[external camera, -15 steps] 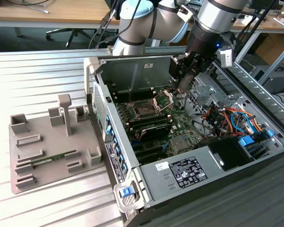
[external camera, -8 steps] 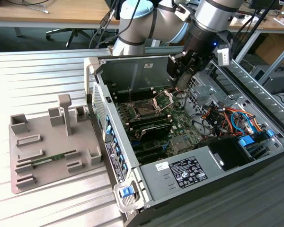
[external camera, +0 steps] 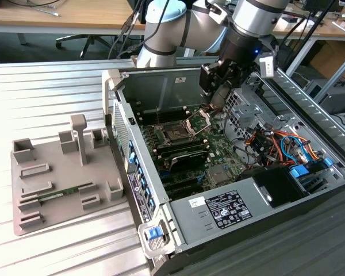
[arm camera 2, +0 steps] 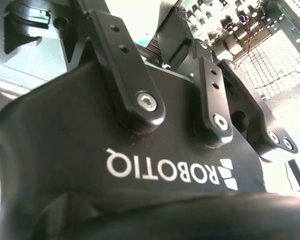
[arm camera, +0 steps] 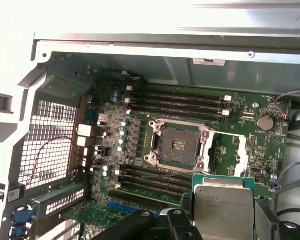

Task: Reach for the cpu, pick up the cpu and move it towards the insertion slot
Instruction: 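Pick up the cpu and move it towards the insertion slot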

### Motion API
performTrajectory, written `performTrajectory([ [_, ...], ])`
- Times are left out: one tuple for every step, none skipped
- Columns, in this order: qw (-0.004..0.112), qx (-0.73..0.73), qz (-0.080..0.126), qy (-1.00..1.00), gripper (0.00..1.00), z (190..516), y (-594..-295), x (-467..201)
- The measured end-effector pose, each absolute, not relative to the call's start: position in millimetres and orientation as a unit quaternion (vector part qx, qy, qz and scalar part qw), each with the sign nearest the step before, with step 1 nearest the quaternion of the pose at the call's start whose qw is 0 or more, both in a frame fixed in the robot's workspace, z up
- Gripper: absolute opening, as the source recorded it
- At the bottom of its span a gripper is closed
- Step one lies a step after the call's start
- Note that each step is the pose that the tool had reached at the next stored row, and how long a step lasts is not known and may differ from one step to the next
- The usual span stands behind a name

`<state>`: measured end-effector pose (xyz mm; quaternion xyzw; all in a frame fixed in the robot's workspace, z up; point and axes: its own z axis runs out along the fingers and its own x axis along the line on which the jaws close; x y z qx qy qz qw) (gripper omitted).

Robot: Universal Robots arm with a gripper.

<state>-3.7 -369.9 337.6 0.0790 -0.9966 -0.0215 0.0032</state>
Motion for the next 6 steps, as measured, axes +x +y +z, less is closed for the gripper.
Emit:
performTrajectory([
  [0.003,0.079,-0.022,-0.997,0.55,337.4,-369.2,-3.7],
  [0.003,0.079,-0.022,-0.997,0.55,337.3,-369.1,-3.7],
  [0.003,0.079,-0.021,-0.997,0.55,337.3,-368.9,-3.8],
  [0.003,0.079,-0.021,-0.997,0.55,337.2,-368.9,-3.8],
  [0.003,0.079,-0.021,-0.997,0.55,337.2,-368.9,-3.8],
  [0.003,0.079,-0.022,-0.997,0.55,337.2,-368.9,-3.8],
])
